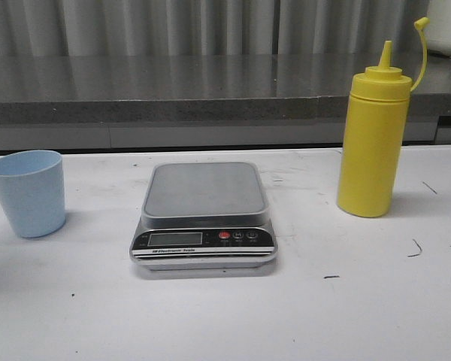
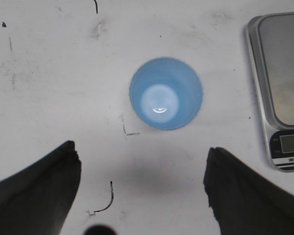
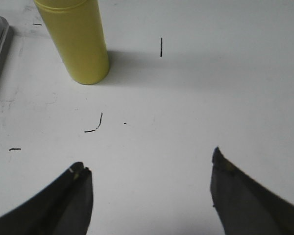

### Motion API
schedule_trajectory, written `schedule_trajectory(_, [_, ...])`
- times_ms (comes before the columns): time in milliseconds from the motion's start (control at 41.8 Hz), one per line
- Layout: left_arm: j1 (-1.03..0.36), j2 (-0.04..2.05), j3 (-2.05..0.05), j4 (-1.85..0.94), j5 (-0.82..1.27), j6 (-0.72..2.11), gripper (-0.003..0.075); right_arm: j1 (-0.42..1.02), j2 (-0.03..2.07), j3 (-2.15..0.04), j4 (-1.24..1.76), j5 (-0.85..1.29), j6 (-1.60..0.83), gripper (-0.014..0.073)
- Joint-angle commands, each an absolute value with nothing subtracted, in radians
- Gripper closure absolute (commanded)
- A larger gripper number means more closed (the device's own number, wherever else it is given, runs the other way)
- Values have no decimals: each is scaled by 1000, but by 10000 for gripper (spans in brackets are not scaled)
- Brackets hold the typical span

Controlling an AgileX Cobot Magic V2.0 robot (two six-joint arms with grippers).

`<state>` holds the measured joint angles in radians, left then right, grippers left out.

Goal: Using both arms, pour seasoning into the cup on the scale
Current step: 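Move the left gripper down over the light blue cup and grasp it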

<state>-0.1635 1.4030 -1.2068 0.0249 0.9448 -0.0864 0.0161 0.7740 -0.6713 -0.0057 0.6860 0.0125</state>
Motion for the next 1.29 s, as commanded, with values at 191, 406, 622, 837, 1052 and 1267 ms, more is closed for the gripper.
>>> schedule_trajectory(191, [-171, 1571, -1327, 58, 912, -90, 207, 12, 774, -698, -19, 628, 0, 65])
schedule_trajectory(406, [-171, 1704, -1395, 68, 909, -90, 207, 12, 774, -698, -19, 628, 0, 65])
schedule_trajectory(622, [-163, 1805, -1433, 104, 908, -90, 208, 12, 774, -698, -19, 628, 0, 65])
schedule_trajectory(837, [-160, 1861, -1437, 94, 875, -90, 210, 12, 774, -698, -19, 628, 0, 65])
schedule_trajectory(1052, [-160, 1873, -1439, 94, 884, -90, 412, 12, 774, -698, -19, 628, 0, 65])
schedule_trajectory(1267, [-160, 1871, -1439, 94, 912, -90, 636, 12, 774, -698, -19, 628, 0, 65])
